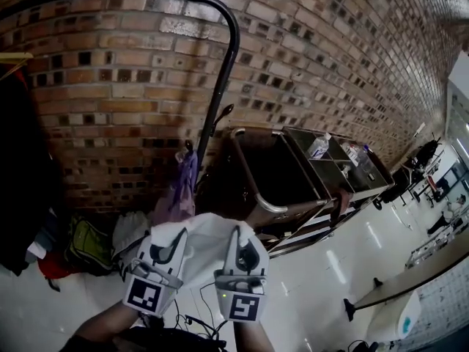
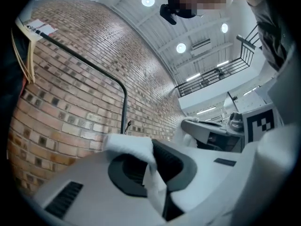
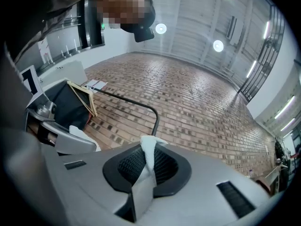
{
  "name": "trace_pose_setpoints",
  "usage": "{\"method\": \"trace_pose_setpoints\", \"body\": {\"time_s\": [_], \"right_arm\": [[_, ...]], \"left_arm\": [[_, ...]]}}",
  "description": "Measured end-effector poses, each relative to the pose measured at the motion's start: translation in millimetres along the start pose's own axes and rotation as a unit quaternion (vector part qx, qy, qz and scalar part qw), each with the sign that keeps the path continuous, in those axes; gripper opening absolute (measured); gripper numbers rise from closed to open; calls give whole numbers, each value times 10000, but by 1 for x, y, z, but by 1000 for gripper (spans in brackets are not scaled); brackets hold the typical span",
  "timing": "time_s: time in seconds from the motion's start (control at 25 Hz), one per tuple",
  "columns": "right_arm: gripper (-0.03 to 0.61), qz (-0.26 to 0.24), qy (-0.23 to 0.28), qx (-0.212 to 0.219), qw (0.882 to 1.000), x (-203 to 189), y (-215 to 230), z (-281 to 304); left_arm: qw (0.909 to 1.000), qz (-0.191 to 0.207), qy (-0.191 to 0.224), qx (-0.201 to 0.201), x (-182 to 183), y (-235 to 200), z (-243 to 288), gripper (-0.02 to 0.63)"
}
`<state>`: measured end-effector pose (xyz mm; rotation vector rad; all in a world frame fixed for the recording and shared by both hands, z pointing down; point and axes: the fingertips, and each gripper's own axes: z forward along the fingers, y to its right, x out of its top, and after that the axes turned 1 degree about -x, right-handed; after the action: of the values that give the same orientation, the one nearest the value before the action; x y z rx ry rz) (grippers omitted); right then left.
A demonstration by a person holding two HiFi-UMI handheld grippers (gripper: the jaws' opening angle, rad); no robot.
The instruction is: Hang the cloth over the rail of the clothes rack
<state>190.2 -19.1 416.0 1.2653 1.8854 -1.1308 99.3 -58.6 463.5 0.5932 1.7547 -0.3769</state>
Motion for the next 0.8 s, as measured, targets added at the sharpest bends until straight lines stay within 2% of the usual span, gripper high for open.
{"method": "trace_pose_setpoints", "body": {"time_s": [0.28, 0.4, 0.64, 0.8], "right_arm": [[48, -515, 105, -249, 9983, 1, 13, 38], [48, -620, 89, -311, 9976, -3, 24, 51], [48, -687, -36, -54, 9976, -15, 38, 76], [48, -406, -166, 45, 9990, -30, 52, 88]], "left_arm": [[9980, -249, 193, -549, 6, -8, 46, 38], [9966, -205, 256, -760, 9, -3, 64, 38], [9982, -50, 115, -589, 11, -3, 99, 38], [9994, 44, 49, -329, 8, -8, 124, 38]]}}
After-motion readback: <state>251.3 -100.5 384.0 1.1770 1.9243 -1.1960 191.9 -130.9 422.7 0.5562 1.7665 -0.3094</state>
